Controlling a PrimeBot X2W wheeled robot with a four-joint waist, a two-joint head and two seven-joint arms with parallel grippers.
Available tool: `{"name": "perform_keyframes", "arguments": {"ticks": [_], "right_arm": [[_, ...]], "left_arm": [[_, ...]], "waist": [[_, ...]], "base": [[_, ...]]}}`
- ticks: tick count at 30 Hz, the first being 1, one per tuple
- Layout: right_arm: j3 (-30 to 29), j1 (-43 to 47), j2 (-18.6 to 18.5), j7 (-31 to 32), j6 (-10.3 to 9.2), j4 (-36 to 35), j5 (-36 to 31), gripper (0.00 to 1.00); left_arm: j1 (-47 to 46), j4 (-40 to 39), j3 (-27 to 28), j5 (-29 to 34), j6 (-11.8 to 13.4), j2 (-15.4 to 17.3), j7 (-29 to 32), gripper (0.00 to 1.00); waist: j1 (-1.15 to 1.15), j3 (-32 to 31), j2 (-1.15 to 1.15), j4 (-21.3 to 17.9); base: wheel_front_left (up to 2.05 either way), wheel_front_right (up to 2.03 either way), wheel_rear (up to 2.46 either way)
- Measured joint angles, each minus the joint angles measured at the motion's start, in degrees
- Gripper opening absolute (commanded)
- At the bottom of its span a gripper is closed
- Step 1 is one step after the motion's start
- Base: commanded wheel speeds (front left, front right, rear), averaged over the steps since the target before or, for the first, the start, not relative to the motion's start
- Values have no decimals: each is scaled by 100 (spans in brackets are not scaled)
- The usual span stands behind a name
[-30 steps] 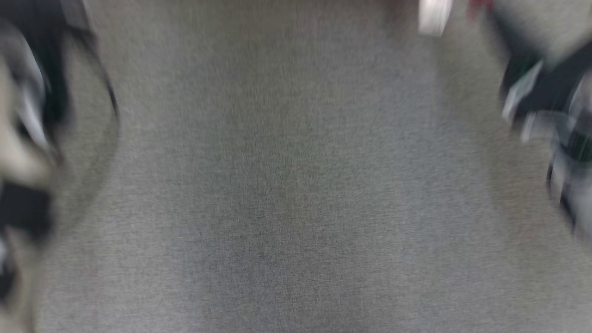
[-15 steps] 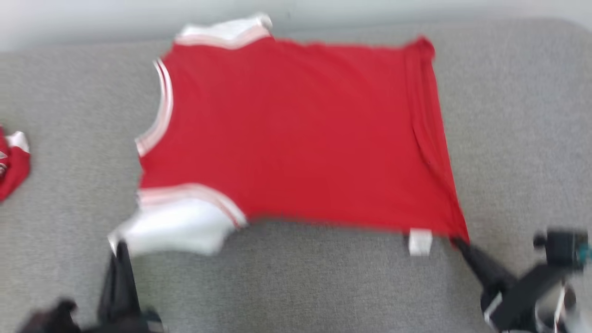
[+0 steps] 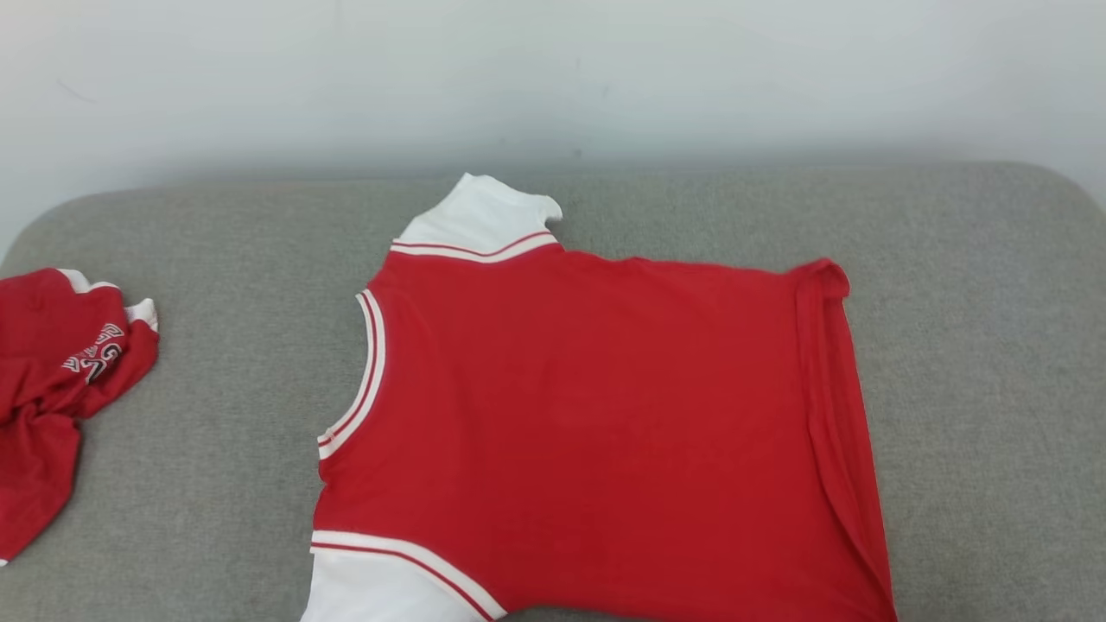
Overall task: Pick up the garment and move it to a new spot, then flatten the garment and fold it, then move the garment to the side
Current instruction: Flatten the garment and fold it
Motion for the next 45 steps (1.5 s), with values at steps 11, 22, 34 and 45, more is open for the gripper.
{"name": "perform_keyframes", "arguments": {"ticks": [11,22,34,45], "right_arm": [[24,419,15,497,0,-647,668,0],[-27,-370,58,945,0,-710,1440,0],[-48,-1761,297,1268,-1,107,1772,0],[77,-2468,400,1031,0,659,1585,0]], "left_arm": [[-28,-162,-151,103,-259,238,110,0],[-2276,-51,-345,430,-658,951,1102,0],[-4356,1846,-520,407,-932,1077,1466,0],[-5303,3419,-972,491,-1065,1045,1037,0]], "waist": [[2,-237,1,118],[2,-18,1,-190],[3,472,2,-537],[3,672,2,-632]], "base": [[0,0,0],[0,0,0],[0,0,0],[0,0,0]]}}
